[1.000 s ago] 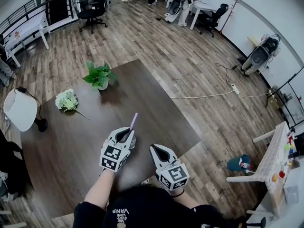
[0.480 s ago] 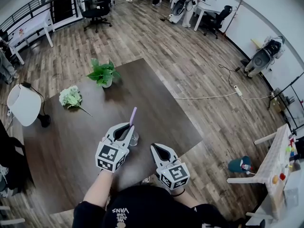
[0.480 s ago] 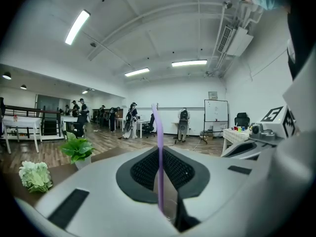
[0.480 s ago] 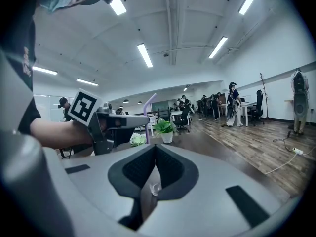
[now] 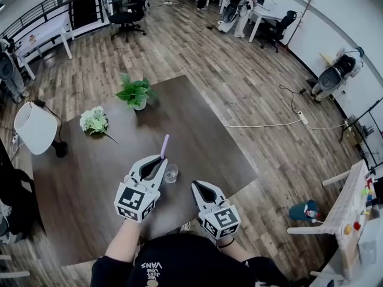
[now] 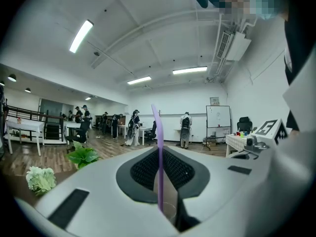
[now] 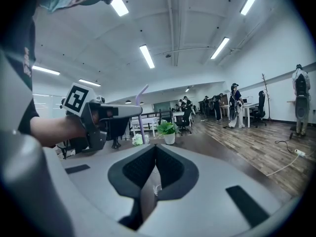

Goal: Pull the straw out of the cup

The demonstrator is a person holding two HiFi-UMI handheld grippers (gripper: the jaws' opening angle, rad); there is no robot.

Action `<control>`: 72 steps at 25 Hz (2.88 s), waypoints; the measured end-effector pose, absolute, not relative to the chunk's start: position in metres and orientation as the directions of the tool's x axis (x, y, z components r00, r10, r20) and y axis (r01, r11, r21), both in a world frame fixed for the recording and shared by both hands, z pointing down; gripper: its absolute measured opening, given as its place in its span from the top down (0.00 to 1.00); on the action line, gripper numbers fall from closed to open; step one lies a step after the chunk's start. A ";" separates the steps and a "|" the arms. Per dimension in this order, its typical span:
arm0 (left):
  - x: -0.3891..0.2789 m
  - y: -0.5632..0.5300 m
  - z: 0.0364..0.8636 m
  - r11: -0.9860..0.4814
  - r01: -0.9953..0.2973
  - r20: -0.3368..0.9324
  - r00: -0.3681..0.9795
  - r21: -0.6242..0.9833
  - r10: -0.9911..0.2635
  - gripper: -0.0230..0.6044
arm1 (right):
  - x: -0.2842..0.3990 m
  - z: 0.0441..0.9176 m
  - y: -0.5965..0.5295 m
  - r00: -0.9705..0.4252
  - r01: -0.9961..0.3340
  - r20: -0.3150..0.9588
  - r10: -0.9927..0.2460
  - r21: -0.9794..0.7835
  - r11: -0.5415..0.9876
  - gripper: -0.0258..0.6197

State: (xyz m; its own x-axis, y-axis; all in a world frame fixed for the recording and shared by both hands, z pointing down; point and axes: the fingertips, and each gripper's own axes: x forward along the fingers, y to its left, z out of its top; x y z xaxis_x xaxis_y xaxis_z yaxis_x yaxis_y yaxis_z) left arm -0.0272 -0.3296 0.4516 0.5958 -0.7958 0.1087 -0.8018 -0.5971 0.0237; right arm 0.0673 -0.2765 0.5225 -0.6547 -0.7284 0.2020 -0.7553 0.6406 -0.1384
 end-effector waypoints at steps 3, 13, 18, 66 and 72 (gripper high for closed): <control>-0.036 -0.322 0.444 -0.587 -0.809 0.093 0.587 0.022 -0.804 0.91 | 0.063 0.521 -0.276 -0.659 -0.752 0.199 -0.725 -0.140 0.645 0.93; -0.059 -0.300 0.445 -0.548 -0.836 0.091 0.547 0.014 -0.832 0.91 | 0.056 0.524 -0.276 -0.660 -0.751 0.198 -0.724 -0.153 0.643 0.93; -0.067 -0.291 0.459 -0.536 -0.844 0.110 0.536 0.031 -0.837 0.91 | 0.052 0.525 -0.277 -0.658 -0.753 0.198 -0.727 -0.151 0.640 0.93; -0.062 -0.265 0.533 -0.511 -0.855 0.239 0.517 0.089 -0.822 0.91 | 0.045 0.533 -0.276 -0.664 -0.744 0.241 -0.708 -0.119 0.657 0.93; -0.057 -0.268 0.530 -0.516 -0.852 0.231 0.522 0.091 -0.821 0.91 | 0.045 0.533 -0.278 -0.666 -0.743 0.237 -0.707 -0.124 0.658 0.93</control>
